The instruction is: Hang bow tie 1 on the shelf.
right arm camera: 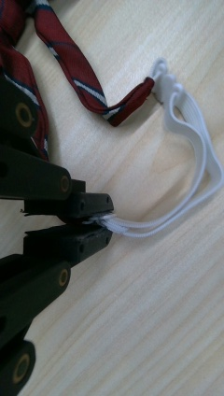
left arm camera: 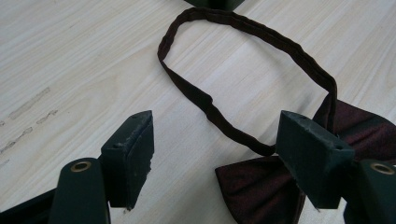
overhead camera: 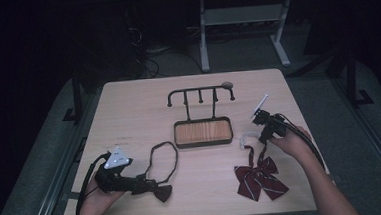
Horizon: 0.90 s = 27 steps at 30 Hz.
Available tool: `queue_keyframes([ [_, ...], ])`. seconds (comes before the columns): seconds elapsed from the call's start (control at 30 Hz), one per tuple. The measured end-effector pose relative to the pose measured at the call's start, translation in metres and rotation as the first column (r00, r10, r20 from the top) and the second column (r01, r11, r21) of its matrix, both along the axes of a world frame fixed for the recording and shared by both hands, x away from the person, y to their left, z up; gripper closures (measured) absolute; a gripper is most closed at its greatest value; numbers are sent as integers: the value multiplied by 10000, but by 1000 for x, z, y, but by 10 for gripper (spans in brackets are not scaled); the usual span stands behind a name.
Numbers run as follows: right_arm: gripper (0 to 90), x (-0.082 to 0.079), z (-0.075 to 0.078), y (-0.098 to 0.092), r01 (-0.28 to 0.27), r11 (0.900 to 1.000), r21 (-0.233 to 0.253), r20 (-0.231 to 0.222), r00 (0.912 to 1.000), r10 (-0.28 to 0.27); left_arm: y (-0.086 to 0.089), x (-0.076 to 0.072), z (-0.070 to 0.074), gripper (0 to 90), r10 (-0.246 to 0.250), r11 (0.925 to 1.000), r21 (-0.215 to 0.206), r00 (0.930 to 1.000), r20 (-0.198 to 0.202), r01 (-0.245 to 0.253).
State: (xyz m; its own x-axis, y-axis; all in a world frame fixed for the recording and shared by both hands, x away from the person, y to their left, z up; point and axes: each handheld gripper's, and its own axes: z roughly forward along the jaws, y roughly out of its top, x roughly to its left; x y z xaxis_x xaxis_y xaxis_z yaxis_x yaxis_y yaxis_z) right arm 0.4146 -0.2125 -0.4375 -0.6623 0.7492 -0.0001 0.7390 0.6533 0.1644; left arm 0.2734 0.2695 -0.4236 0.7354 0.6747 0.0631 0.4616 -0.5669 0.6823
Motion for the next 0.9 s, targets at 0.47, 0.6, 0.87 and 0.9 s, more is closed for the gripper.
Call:
queue_keyframes([
  [0.47,834,-12,24,-4,-826,9882,1290,113,9966,818,-1,0,0,285,-17,10000,68,10000,-37,17],
  [0.6,834,-17,37,-2,-1175,9801,1599,202,9931,1157,-2,0,-1,285,-12,10000,53,10000,-71,12],
  [0.87,835,-23,60,4,-1760,9655,1920,502,9843,1695,-2,0,-1,285,-12,10000,46,10000,-86,13],
  [0.9,835,-24,62,5,-1809,9647,1912,515,9834,1742,-2,0,-1,284,-19,10000,70,10000,-93,20],
])
